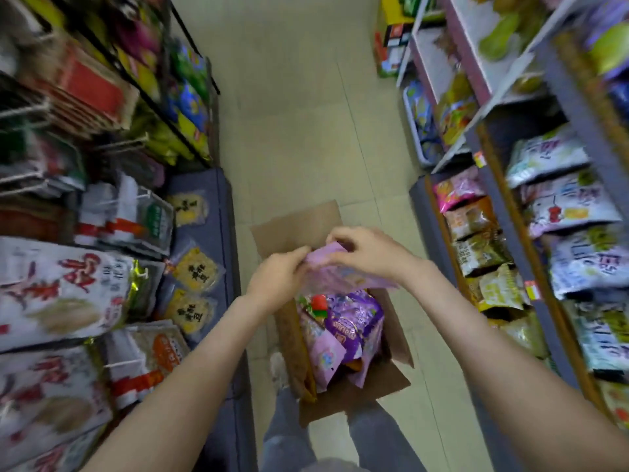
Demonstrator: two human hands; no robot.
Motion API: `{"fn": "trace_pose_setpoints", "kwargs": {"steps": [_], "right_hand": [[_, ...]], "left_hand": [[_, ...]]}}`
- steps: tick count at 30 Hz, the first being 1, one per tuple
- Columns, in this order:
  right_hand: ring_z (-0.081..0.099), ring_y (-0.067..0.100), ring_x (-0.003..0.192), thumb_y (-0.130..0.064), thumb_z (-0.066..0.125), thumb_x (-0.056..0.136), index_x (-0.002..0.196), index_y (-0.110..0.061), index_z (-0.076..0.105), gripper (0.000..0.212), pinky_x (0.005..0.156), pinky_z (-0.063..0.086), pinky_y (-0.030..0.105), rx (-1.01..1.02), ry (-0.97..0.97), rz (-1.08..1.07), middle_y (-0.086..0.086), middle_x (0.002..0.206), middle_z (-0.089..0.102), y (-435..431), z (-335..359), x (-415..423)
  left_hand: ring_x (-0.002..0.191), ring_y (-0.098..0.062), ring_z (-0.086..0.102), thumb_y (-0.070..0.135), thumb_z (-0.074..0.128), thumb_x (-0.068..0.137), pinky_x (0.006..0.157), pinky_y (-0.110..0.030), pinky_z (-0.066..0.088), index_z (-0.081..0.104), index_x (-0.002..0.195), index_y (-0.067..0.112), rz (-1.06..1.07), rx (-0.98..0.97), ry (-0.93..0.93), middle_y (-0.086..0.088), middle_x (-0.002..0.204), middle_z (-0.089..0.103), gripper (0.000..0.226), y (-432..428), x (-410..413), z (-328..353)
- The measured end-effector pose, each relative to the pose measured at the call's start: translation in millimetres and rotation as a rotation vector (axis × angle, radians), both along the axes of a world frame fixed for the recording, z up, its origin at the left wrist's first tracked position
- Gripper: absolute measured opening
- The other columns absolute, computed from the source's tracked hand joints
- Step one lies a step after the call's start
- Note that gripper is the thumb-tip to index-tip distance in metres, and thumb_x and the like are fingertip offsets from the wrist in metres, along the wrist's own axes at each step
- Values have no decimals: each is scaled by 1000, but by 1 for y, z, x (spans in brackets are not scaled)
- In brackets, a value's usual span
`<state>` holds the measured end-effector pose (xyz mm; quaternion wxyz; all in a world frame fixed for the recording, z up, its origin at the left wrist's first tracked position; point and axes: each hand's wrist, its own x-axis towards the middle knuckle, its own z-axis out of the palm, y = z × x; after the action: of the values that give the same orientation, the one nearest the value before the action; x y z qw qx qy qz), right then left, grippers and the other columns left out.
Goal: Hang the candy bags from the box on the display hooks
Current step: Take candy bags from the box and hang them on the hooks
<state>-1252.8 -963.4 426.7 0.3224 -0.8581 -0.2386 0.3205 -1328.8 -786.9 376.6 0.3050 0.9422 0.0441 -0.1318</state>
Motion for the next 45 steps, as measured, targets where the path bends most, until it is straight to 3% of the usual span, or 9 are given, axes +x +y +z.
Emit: {"fn": "trace_pose_setpoints", "kwargs": {"steps": [5, 10, 14, 18, 20, 26, 30, 36, 45], "right_hand": [[60, 18, 82, -32, 67, 82, 87, -18, 64, 15, 76, 44, 35, 136, -109, -81, 4, 83, 68, 40, 64, 14], [45, 12, 69, -9, 62, 86, 74, -9, 58, 13, 61, 34, 27, 289, -286, 20, 3, 63, 52, 125, 147, 12], [44, 8, 63, -18, 64, 83, 69, -11, 61, 16, 66, 30, 28, 389, -540, 340, -11, 54, 46, 197, 219, -14], [43, 9, 60, -35, 50, 82, 64, -24, 53, 21, 64, 30, 30, 502, -688, 653, -4, 55, 48, 255, 280, -60], [45, 10, 58, -37, 52, 84, 63, -26, 53, 24, 66, 33, 27, 585, -687, 686, 0, 55, 50, 277, 300, -78], [45, 10, 112, -54, 65, 74, 104, -27, 61, 40, 97, 26, 35, 769, -763, 461, -7, 112, 55, 327, 338, -125], [40, 12, 121, -27, 80, 71, 135, -15, 28, 84, 98, 33, 15, 1062, -298, 334, 6, 131, 38, 345, 349, -155], [68, 14, 84, -13, 66, 86, 102, -17, 63, 17, 77, 56, 36, 1138, 195, 404, 0, 94, 70, 366, 361, -207], [70, 16, 77, -9, 64, 87, 90, -14, 67, 6, 68, 57, 32, 1187, 372, 421, 2, 84, 71, 395, 387, -238]], "left_hand": [[78, -27, 60, 37, 55, 92, 67, -37, 43, 57, 84, 18, 410, -163, -164, -6, 76, 65, 21, 60, -32, 98], [80, -10, 67, 25, 66, 88, 69, -30, 47, 68, 87, 26, 532, -394, -302, 9, 83, 73, 3, 115, -77, 198], [94, -22, 69, 32, 69, 85, 87, -49, 52, 71, 97, 20, 574, -566, -389, -4, 101, 73, 17, 150, -128, 262], [103, -6, 65, 27, 61, 91, 95, -28, 50, 70, 110, 25, 635, -643, -559, 3, 112, 69, 21, 175, -173, 303], [107, -20, 65, 35, 68, 84, 99, -43, 48, 73, 106, 15, 787, -684, -695, -5, 108, 71, 30, 187, -191, 317], [75, -6, 63, 28, 70, 84, 75, -30, 49, 70, 65, 22, 1035, -547, -991, 10, 71, 69, 20, 197, -233, 362], [95, -30, 68, 39, 73, 72, 90, -47, 50, 71, 67, 19, 1085, -598, -1114, -12, 91, 72, 21, 201, -264, 390], [86, -27, 71, 16, 64, 90, 84, -44, 55, 71, 80, 9, 1208, -494, -1257, -8, 86, 75, 14, 199, -311, 425], [58, -13, 63, 29, 68, 85, 60, -34, 53, 67, 63, 14, 1297, -204, -1270, 4, 62, 68, 27, 210, -334, 453]]}}
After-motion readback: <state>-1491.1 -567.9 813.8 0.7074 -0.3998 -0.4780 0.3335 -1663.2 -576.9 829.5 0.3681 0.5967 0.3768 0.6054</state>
